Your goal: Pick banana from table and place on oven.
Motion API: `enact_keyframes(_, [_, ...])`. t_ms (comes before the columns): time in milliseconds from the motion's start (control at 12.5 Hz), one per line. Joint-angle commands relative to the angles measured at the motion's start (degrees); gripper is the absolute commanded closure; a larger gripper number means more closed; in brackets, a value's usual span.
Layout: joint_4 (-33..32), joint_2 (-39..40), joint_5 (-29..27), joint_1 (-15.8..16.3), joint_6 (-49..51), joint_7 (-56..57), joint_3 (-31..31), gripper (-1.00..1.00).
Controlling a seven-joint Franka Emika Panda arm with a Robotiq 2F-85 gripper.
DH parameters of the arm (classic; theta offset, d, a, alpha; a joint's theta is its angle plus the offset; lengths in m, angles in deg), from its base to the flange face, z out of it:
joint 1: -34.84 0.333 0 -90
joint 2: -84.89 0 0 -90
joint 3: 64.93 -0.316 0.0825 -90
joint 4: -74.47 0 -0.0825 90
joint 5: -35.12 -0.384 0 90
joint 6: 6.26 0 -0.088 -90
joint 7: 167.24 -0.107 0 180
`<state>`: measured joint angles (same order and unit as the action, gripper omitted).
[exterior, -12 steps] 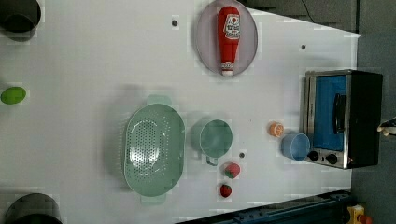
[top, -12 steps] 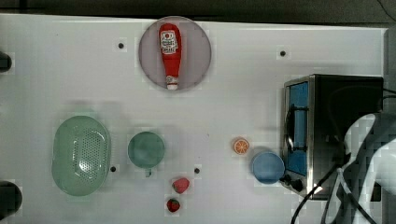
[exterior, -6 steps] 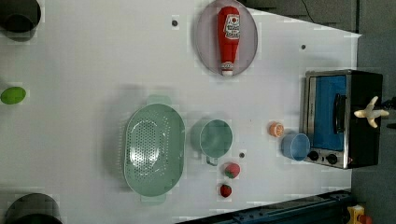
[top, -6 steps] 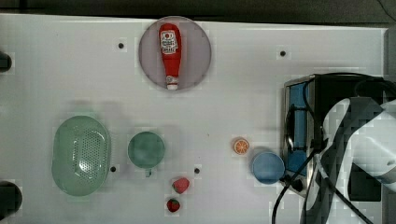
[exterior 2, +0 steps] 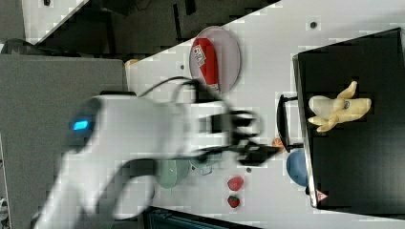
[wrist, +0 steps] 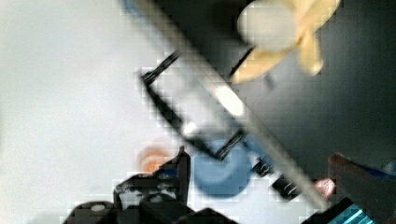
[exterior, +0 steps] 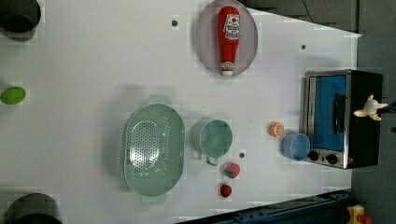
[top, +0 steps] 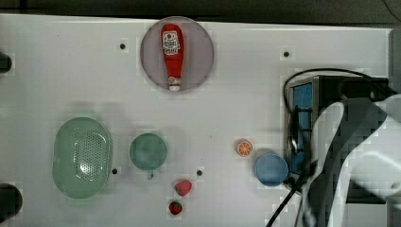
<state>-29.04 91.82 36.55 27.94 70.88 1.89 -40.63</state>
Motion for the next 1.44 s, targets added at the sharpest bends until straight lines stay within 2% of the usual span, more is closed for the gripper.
enact_keyframes(80, [2.9, -7.9, -0.2, 5.1, 5.1, -18.4, -7.5, -1.0])
enact_keyframes(400, [-1.6, -16.3, 0.0, 6.6, 6.6, -42.8, -17.9, -1.0])
enact_keyframes(560, [-4.0, -19.4, 0.0, 6.5, 6.6, -48.5, -22.1, -1.0])
enact_keyframes(800, [-5.4, -22.1, 0.0, 6.5, 8.7, -49.4, -24.6, -1.0])
enact_keyframes(1440, [-5.7, -22.7, 0.0, 6.4, 8.5, -49.4, -24.4, -1.0])
